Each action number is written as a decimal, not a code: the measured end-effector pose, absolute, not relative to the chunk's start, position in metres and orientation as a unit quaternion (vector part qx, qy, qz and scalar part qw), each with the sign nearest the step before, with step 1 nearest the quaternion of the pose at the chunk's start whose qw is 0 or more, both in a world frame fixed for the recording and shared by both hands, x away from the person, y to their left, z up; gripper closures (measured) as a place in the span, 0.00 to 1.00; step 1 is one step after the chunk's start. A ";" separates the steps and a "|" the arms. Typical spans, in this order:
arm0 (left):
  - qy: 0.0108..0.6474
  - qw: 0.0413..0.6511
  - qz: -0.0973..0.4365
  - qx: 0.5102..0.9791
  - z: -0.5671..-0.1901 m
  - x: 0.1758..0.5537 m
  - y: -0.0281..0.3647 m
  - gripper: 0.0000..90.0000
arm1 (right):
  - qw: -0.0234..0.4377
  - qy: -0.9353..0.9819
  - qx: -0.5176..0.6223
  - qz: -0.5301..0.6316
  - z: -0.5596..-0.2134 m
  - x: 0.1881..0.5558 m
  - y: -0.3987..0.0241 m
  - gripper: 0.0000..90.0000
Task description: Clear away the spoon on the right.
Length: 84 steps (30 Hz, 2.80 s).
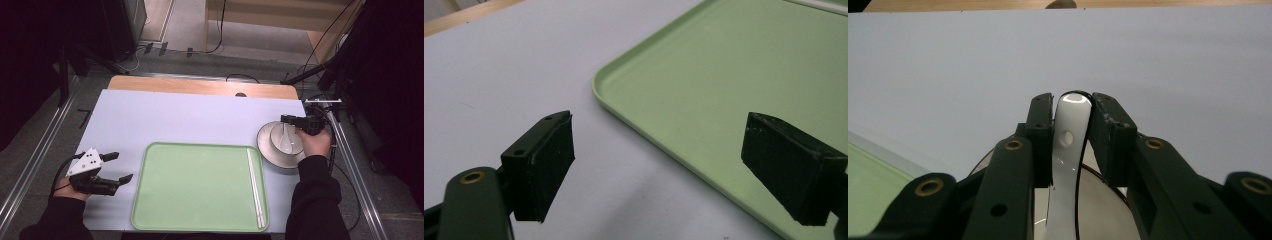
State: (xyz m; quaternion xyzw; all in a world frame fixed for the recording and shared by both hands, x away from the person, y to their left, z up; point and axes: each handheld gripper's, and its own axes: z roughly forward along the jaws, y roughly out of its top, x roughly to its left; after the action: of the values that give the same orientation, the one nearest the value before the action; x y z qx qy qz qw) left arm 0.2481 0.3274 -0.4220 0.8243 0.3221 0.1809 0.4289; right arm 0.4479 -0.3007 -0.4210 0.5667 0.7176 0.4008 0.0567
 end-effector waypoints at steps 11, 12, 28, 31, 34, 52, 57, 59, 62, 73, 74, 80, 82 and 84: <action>0.321 0.427 0.180 0.826 -0.422 0.248 0.327 0.15 | 0.049 0.712 0.566 0.412 -0.416 0.444 -0.301 0.86; 0.322 0.427 0.180 0.826 -0.421 0.247 0.327 0.15 | 0.050 0.713 0.565 0.412 -0.415 0.444 -0.301 0.87; 0.322 0.428 0.182 0.824 -0.421 0.247 0.327 0.15 | 0.053 0.714 0.559 0.418 -0.405 0.434 -0.295 0.96; 0.320 0.428 0.181 0.825 -0.421 0.248 0.327 0.15 | 0.056 0.716 0.556 0.419 -0.403 0.433 -0.294 0.96; 0.321 0.429 0.182 0.825 -0.422 0.249 0.327 0.15 | 0.058 0.716 0.554 0.421 -0.400 0.431 -0.293 0.96; 0.312 0.435 0.176 0.826 -0.422 0.256 0.322 0.15 | 0.087 0.708 0.540 0.447 -0.370 0.413 -0.297 0.96; 0.312 0.435 0.176 0.826 -0.422 0.256 0.323 0.15 | 0.093 0.707 0.533 0.456 -0.357 0.408 -0.296 0.96; 0.313 0.434 0.177 0.826 -0.422 0.256 0.323 0.15 | 0.093 0.707 0.536 0.452 -0.351 0.406 -0.295 0.96; 0.313 0.433 0.178 0.826 -0.422 0.256 0.323 0.15 | 0.098 0.710 0.529 0.455 -0.342 0.402 -0.293 0.96; 0.314 0.437 0.181 0.823 -0.420 0.254 0.324 0.15 | 0.080 0.720 0.512 0.461 -0.324 0.384 -0.279 0.96; 0.314 0.438 0.181 0.823 -0.420 0.254 0.324 0.15 | 0.078 0.721 0.510 0.462 -0.323 0.382 -0.278 0.96; 0.312 0.439 0.181 0.823 -0.419 0.254 0.324 0.15 | 0.065 0.728 0.499 0.466 -0.319 0.370 -0.267 0.96; 0.313 0.438 0.182 0.823 -0.419 0.254 0.324 0.15 | 0.062 0.731 0.494 0.466 -0.318 0.366 -0.262 0.96; 0.315 0.438 0.181 0.823 -0.419 0.254 0.324 0.15 | 0.060 0.736 0.489 0.464 -0.318 0.362 -0.256 0.96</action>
State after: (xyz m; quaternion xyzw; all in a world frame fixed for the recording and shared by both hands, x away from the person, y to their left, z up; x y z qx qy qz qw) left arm 0.2537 0.3244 -0.4188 0.8227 0.3145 0.1813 0.4375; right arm 0.3624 -0.2562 -0.3178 0.4893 0.7357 0.4645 0.0604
